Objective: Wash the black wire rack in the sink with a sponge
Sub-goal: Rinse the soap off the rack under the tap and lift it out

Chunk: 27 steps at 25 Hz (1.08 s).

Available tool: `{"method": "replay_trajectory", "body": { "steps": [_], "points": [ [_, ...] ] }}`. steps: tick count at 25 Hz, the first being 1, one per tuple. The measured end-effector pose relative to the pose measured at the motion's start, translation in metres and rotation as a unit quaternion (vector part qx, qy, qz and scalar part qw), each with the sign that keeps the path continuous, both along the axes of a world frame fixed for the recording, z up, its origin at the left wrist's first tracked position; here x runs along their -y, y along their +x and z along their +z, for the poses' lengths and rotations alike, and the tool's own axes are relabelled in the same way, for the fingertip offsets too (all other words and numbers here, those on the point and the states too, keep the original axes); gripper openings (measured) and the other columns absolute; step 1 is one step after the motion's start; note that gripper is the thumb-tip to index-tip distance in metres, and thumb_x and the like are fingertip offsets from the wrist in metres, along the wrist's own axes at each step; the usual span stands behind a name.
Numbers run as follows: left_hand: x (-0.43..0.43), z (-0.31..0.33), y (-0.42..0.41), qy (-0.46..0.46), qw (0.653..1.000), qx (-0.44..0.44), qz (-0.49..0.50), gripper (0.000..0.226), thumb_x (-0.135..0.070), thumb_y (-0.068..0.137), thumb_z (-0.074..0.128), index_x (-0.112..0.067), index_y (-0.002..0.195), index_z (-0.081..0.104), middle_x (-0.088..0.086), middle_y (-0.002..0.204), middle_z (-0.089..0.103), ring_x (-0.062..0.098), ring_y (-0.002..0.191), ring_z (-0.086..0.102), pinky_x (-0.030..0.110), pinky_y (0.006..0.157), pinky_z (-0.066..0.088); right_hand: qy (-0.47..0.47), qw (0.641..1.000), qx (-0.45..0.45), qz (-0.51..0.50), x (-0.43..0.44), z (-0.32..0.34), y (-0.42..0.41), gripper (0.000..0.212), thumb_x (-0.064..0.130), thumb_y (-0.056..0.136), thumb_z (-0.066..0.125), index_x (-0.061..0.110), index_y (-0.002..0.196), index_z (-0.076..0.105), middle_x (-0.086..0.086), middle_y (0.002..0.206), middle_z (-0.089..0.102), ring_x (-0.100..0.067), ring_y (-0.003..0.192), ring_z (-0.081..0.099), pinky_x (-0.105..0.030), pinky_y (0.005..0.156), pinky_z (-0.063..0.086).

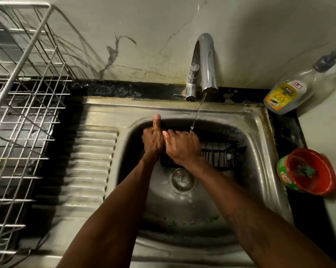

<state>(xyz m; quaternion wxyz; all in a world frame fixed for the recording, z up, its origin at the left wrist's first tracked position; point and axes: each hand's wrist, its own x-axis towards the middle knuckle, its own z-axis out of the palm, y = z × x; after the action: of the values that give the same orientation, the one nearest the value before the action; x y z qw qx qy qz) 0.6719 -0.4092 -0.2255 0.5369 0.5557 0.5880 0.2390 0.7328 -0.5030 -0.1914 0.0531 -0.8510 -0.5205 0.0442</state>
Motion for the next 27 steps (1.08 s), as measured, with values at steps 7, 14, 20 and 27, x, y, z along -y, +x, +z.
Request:
{"method": "replay_trajectory", "body": {
  "steps": [7, 14, 20, 27],
  "points": [
    [0.005, 0.019, 0.006, 0.087, 0.995, -0.052, -0.022, 0.062, -0.051, 0.105, 0.040, -0.006, 0.071, 0.065, 0.000, 0.066, 0.062, 0.001, 0.060, 0.056, 0.003, 0.059, 0.042, -0.006, 0.986, 0.017, -0.166, 0.066, 0.005, 0.067, 0.079, 0.057, 0.106, 0.015, 0.015, 0.046, 0.044, 0.005, 0.038, 0.038, -0.011, 0.035, 0.037, -0.026, 0.052, 0.031],
    [0.008, 0.020, -0.002, 0.246, 0.947, -0.130, -0.160, 0.066, -0.045, 0.107, 0.035, -0.007, 0.064, 0.067, 0.011, 0.065, 0.071, 0.023, 0.060, 0.067, 0.029, 0.066, 0.051, -0.009, 0.999, -0.026, -0.032, -0.006, 0.009, 0.018, 0.053, 0.044, 0.105, 0.033, 0.016, 0.080, 0.071, -0.010, 0.071, 0.071, -0.033, 0.066, 0.068, -0.033, 0.060, 0.038],
    [0.013, 0.024, 0.003, 0.126, 0.980, -0.133, -0.082, 0.074, -0.052, 0.105, 0.038, 0.002, 0.067, 0.070, 0.023, 0.077, 0.072, 0.034, 0.077, 0.068, 0.034, 0.082, 0.049, 0.024, 0.999, -0.022, 0.015, 0.032, 0.008, 0.049, 0.046, 0.047, 0.106, 0.032, 0.021, 0.084, 0.063, -0.003, 0.072, 0.070, -0.025, 0.066, 0.067, -0.031, 0.062, 0.041],
    [0.003, 0.022, 0.001, 0.190, 0.959, -0.127, -0.165, 0.072, -0.059, 0.104, 0.032, -0.012, 0.059, 0.065, 0.005, 0.058, 0.067, 0.017, 0.055, 0.065, 0.034, 0.071, 0.058, 0.010, 0.990, 0.063, -0.125, 0.071, 0.025, 0.083, 0.067, 0.043, 0.105, 0.041, 0.006, 0.053, 0.063, -0.010, 0.045, 0.056, -0.027, 0.038, 0.050, -0.025, 0.048, 0.022]
  ]
}}
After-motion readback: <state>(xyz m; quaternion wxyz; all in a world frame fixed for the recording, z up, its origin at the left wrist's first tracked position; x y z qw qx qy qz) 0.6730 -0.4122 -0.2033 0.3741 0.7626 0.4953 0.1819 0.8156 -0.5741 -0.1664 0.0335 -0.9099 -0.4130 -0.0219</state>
